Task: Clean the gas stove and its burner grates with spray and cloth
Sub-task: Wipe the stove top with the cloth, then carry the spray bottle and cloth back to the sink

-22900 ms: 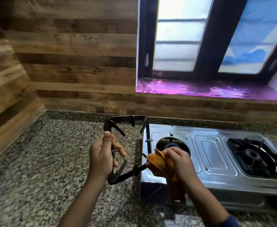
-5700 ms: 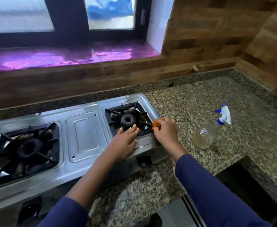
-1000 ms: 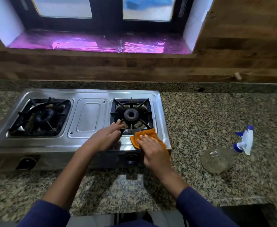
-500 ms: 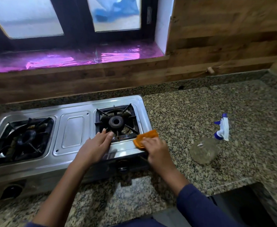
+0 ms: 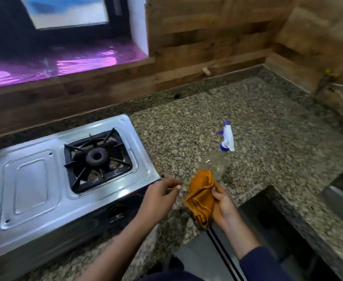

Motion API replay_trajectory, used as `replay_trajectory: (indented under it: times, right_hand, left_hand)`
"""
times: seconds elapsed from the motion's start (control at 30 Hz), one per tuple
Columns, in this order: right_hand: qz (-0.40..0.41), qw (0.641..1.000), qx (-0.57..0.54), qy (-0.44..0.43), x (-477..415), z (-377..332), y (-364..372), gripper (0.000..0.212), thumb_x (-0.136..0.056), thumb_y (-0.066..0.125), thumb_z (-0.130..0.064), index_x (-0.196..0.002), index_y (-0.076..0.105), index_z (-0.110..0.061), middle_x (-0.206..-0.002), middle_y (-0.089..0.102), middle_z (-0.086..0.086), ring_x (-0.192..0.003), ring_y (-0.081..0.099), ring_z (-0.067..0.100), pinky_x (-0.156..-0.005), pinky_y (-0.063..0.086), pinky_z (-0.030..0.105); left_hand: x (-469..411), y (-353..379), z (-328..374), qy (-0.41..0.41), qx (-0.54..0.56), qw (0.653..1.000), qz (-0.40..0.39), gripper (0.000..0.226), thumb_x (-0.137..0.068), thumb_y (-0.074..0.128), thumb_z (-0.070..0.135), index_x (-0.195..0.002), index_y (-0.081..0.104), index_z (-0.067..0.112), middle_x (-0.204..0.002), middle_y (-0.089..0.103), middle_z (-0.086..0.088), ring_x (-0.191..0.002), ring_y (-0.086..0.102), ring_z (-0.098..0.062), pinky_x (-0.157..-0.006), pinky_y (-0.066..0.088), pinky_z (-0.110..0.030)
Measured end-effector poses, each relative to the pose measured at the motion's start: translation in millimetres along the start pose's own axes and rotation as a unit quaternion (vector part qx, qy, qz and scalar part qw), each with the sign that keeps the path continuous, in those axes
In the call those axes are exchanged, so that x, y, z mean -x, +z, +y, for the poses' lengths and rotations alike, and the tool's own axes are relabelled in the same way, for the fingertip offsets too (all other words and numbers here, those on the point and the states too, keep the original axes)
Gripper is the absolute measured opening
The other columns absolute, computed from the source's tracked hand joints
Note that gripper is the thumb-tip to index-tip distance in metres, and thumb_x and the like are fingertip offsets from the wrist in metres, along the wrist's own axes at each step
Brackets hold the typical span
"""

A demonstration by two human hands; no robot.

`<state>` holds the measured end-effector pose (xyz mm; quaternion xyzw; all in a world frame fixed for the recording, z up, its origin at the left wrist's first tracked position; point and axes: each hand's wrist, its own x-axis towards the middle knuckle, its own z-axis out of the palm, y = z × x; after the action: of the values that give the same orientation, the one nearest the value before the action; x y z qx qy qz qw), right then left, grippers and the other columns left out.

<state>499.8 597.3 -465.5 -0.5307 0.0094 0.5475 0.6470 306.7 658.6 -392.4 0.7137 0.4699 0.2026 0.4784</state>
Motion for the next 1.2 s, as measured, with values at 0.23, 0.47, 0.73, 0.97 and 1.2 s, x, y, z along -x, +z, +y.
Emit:
replay_trajectory:
  times: [0.23, 0.47, 0.73, 0.97, 1.2]
  right_hand:
    - [-0.069, 0.977, 0.136, -0.146, 40.5, -7.5, 5.5, 0.03, -0.097, 0.048, -0.001, -0.112, 0.072, -0.013, -0.12, 0.069, 0.012, -0.113, 0.065, 0.023, -0.091, 0.053, 0.031]
    - [-0.054, 0.92, 0.285, -0.262, 50.2, -14.1, 1.7, 0.026, -0.092, 0.06, -0.012, -0.114, 0.072, -0.02, -0.116, 0.059, 0.01, -0.113, 0.059, 0.009, -0.097, 0.044, 0.018]
    - [-0.086, 0.939, 0.249, -0.219, 56.6, -7.8, 1.8, 0.05, -0.086, 0.045, 0.021, -0.124, 0.065, -0.005, -0.129, 0.063, 0.003, -0.124, 0.056, 0.013, -0.099, 0.048, 0.027]
    - [0.102, 0.945, 0.207, -0.23, 9.5, -30.7, 3.5, 0.027, -0.089, 0.061, -0.001, -0.107, 0.069, -0.02, -0.111, 0.07, 0.0, -0.107, 0.065, 0.02, -0.084, 0.055, 0.026]
    - [0.06, 0.898, 0.391, -0.192, -58.1, -77.7, 24.7, 0.064, -0.08, 0.074, -0.045, -0.135, 0.046, -0.027, -0.127, 0.053, -0.007, -0.114, 0.054, 0.018, -0.085, 0.052, 0.034]
  left_hand:
    - [-16.3, 44.4, 11.4, -0.016, 0.091, 0.992, -0.08, 0.034, -0.089, 0.061, 0.052, -0.087, 0.075, 0.022, -0.077, 0.074, 0.004, -0.072, 0.068, -0.007, -0.071, 0.053, -0.037]
    - [-30.2, 57.1, 9.7, -0.009, 0.113, 0.992, -0.059, 0.05, -0.081, 0.058, 0.057, -0.073, 0.066, 0.008, -0.06, 0.062, -0.007, -0.056, 0.054, -0.013, -0.06, 0.048, -0.047]
    - [-25.9, 61.6, 7.9, 0.045, 0.058, 0.996, -0.041, 0.027, -0.09, 0.062, 0.047, -0.084, 0.068, 0.022, -0.069, 0.067, 0.002, -0.057, 0.056, -0.005, -0.056, 0.044, -0.027]
    - [-34.4, 54.7, -10.3, 0.053, 0.097, 0.994, -0.002, 0.011, -0.098, 0.055, 0.033, -0.096, 0.062, 0.025, -0.08, 0.067, 0.005, -0.075, 0.064, -0.009, -0.068, 0.051, -0.034]
    - [-43.2, 58.5, -12.9, 0.021, 0.149, 0.988, 0.019, 0.015, -0.102, 0.046, 0.031, -0.101, 0.057, 0.021, -0.079, 0.06, 0.01, -0.076, 0.06, -0.011, -0.07, 0.048, -0.028]
